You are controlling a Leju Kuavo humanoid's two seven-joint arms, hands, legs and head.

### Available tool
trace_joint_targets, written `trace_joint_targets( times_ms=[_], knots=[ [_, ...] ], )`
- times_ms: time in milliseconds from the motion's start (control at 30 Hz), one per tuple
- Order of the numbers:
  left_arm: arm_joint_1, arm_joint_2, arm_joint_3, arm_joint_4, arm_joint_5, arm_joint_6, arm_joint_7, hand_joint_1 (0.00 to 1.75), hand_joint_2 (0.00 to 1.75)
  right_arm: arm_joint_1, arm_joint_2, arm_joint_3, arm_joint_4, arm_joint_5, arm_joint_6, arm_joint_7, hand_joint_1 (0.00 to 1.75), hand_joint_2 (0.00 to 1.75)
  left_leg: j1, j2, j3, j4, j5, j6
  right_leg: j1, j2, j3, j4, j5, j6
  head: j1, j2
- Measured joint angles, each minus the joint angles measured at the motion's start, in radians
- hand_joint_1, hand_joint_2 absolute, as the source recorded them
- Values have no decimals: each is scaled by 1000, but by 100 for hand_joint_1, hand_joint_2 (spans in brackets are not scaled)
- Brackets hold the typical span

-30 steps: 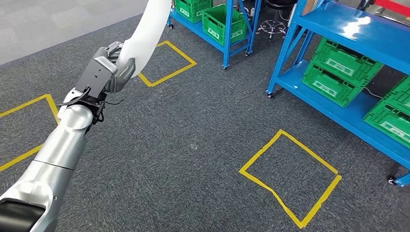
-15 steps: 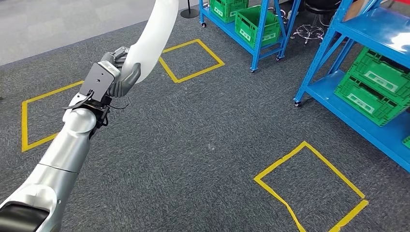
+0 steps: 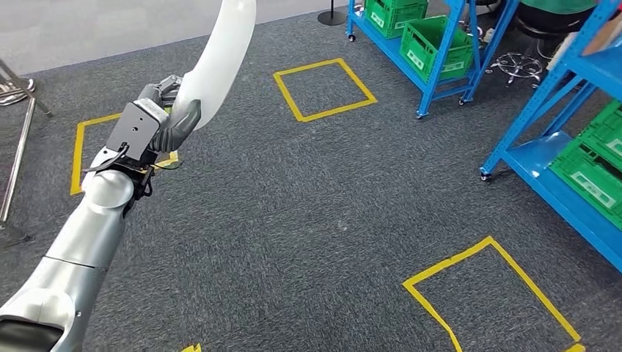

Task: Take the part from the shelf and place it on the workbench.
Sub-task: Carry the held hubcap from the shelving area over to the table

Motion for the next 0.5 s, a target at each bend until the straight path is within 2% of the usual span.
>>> trace_joint_targets(
  times_ms=[67,100,133,167,200,233,300,333,367,433,467,500],
  knots=[
    [3,4,3,-4,4,2,-1,175,175,2,0,0,0,6,0,-4,0,0,4,-20,2,-6,4,6,-2,55,-52,106,-52,6,2,0],
    [7,6,4,-5,6,3,0,175,175,4,0,0,0,9,0,-6,0,0,5,-32,1,-5,5,8,-2,68,-87,174,-78,7,3,0],
    [14,9,5,-5,10,4,0,175,175,6,0,0,0,13,0,-7,0,0,5,-45,-1,-4,4,8,-2,74,-116,226,-92,9,4,0],
    [20,15,6,-5,14,4,0,175,175,8,0,0,0,17,0,-7,0,0,7,-58,-1,-1,4,7,-3,75,-130,245,-87,11,4,0],
    [26,21,8,-5,20,4,-1,175,175,8,0,0,0,21,-1,-6,0,0,9,-70,-2,2,3,4,-5,77,-123,223,-62,13,4,0],
    [31,28,11,-5,26,3,-2,175,175,8,0,0,0,25,0,-6,0,0,13,-82,-3,8,0,0,-9,84,-97,165,-24,16,4,0],
    [35,42,19,-6,37,3,-6,175,175,8,0,1,0,32,0,-8,0,0,19,-104,-11,24,-6,-14,-17,119,-40,42,24,20,4,0],
    [37,49,23,-8,41,3,-8,175,175,8,0,2,0,35,1,-10,0,0,19,-114,-16,29,-8,-22,-18,131,-24,7,32,18,5,0],
    [40,56,27,-10,45,3,-10,175,175,8,0,2,0,37,2,-13,0,0,19,-123,-21,31,-7,-29,-17,136,-19,-3,29,13,6,0],
    [50,70,32,-14,49,3,-12,175,175,6,0,3,0,40,2,-16,0,0,21,-137,-27,25,-1,-42,-13,115,-18,-7,34,-4,7,0],
    [57,77,34,-15,50,3,-13,175,175,5,-1,3,0,40,2,-16,0,0,20,-124,-31,28,-3,-47,-12,106,-17,-10,36,-13,5,0],
    [62,83,36,-17,50,4,-14,175,175,5,-1,3,0,41,2,-16,0,0,19,-101,-42,47,-14,-51,-12,96,-15,-14,39,-21,1,0]
  ],
)
